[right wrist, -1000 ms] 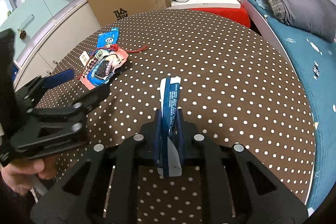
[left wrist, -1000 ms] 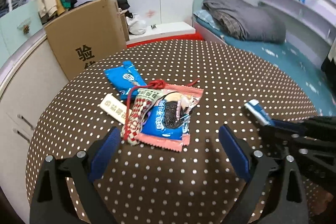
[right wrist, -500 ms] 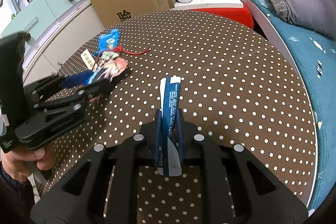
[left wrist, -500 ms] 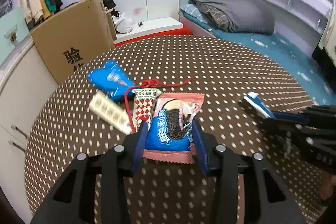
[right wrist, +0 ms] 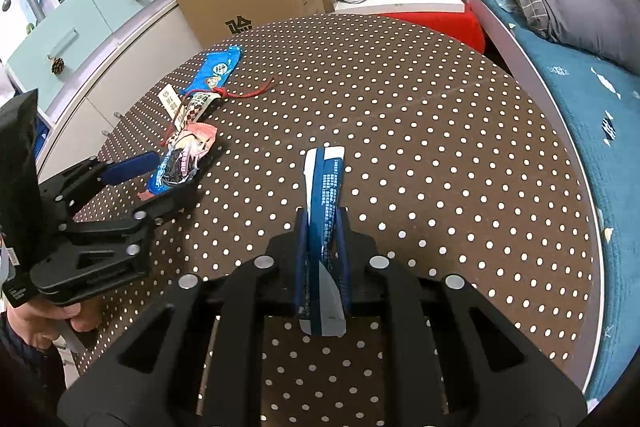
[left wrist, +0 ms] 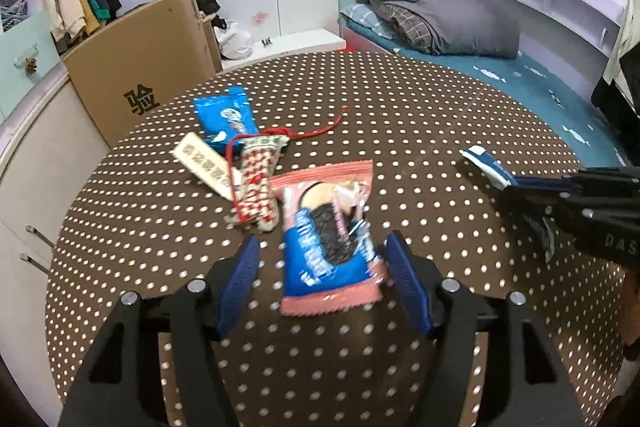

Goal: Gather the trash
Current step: 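Lift and carry the cookie bag and blue packet toward the wastebasket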

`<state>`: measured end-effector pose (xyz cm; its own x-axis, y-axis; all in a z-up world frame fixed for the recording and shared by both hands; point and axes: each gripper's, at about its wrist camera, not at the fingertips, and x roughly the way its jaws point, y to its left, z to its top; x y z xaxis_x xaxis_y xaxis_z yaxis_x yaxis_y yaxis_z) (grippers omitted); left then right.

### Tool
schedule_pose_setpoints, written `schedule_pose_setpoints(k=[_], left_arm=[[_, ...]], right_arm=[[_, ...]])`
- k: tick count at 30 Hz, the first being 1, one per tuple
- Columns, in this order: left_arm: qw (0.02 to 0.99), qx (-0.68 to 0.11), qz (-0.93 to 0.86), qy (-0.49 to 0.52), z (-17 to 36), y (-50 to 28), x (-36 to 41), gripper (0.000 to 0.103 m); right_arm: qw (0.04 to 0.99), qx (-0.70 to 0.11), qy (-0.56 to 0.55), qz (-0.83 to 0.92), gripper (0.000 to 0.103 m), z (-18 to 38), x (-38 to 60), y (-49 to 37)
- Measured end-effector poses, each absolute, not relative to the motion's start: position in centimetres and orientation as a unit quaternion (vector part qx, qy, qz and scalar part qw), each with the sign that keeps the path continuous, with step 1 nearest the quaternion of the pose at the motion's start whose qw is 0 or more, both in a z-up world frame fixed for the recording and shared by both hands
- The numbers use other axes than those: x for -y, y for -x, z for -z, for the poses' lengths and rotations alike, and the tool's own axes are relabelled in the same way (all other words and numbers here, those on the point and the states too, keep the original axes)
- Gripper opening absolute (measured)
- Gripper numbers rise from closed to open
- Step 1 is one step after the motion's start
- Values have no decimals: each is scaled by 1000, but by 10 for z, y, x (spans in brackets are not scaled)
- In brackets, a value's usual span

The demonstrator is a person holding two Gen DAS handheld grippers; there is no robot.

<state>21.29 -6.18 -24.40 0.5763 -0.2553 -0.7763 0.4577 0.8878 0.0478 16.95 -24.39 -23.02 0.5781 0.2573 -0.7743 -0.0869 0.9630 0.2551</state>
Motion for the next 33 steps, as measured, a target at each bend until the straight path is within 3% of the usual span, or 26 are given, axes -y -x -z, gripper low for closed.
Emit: schedule_pose_setpoints(k=[1,2,7,8,13,14,15,16,17,18,23,33], left_arm=[[876,-419,208,-121,246,-214,65,49],[874,-423,210,-118,247,-215,68,45],[870,-428,227,-91,241,-203,69,36],[870,-430,228,-86,241,-198,67,22],[870,-427,229,-91,241,-182,69,25],[872,-425,223,-96,242,-183,70,34],[873,-426,216,-100,242,-184,72,54],[875,-423,214,-100,241,-185,74,59],[874,-422,220,-97,241,-187,75,58],[869,-428,230,-92,242,-190,77,40],[865,-431,243,-79,239,-196,86,31],[869,-401,283,-62,211,-189,126,31]], right_arm=[[883,-449,-94,-99,14,230,244,-170],[883,-449,-95,-101,14,230,244,-170],[883,-447,-96,-107,13,229,251,-162],[882,-447,-98,-109,13,229,252,-160],[881,-444,-115,-115,13,230,265,-151],[881,-443,-119,-116,13,229,267,-149],[882,-441,-120,-117,13,228,271,-147],[883,-439,-120,-116,13,227,272,-145],[884,-437,-120,-115,13,225,274,-144],[885,-434,-122,-115,13,223,277,-142],[892,-419,-134,-105,13,209,300,-135],[911,-374,-161,-59,13,178,370,-119]])
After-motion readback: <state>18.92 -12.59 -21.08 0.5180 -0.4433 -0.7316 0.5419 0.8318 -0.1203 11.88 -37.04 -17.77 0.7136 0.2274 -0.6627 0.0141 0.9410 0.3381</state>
